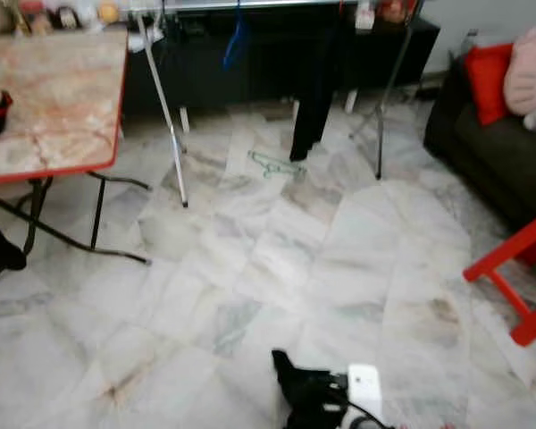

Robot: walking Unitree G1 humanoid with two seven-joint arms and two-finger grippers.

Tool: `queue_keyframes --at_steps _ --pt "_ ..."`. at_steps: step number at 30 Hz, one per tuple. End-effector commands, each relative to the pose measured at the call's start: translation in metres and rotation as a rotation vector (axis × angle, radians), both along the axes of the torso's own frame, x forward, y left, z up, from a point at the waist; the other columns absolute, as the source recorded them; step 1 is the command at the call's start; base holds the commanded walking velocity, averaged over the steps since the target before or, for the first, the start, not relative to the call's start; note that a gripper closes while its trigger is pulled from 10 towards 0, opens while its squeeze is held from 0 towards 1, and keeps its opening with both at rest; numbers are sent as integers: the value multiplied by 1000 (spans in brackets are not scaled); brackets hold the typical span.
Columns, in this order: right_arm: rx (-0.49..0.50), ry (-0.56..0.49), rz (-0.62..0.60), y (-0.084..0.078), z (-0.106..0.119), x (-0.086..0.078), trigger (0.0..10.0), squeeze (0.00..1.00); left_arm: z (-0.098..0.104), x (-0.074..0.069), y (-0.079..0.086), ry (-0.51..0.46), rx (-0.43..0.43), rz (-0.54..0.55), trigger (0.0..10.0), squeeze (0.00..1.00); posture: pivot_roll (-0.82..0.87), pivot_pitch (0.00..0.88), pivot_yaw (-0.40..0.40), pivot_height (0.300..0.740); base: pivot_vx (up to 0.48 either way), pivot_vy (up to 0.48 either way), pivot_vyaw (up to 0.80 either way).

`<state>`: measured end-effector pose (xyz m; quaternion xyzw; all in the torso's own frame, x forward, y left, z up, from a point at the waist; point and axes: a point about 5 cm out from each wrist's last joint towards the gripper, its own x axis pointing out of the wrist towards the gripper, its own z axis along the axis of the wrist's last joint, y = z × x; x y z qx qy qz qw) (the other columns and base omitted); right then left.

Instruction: Hang hanger

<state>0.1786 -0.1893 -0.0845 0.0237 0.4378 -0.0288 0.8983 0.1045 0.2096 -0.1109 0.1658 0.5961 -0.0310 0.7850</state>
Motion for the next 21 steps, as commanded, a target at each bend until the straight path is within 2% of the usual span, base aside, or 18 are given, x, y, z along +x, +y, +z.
queue_keyframes --at_steps 1,12,13,16,21 --pt "-12 -40 -26 -7 5 6 10000 0 2 8 -5 -49 -11 7 10000 0 -75 77 -30 740 0 0 0" --pt "0 -137 -75 -9 10 11 10000 0 6 18 -6 -203 5 33 10000 0 -65 79 -33 740 0 0 0" --pt "-6 -222 -77 -11 24 34 10000 0 7 19 -6 -228 12 33 10000 0 -65 79 -33 740 0 0 0" --pt "-16 -414 -90 -17 63 85 10000 0 9 21 -6 -274 14 47 10000 0 -60 81 -35 740 0 0 0" --pt "-17 -470 -101 -24 76 98 10000 0 10 21 -4 -289 50 46 10000 0 -59 77 -31 740 0 0 0"
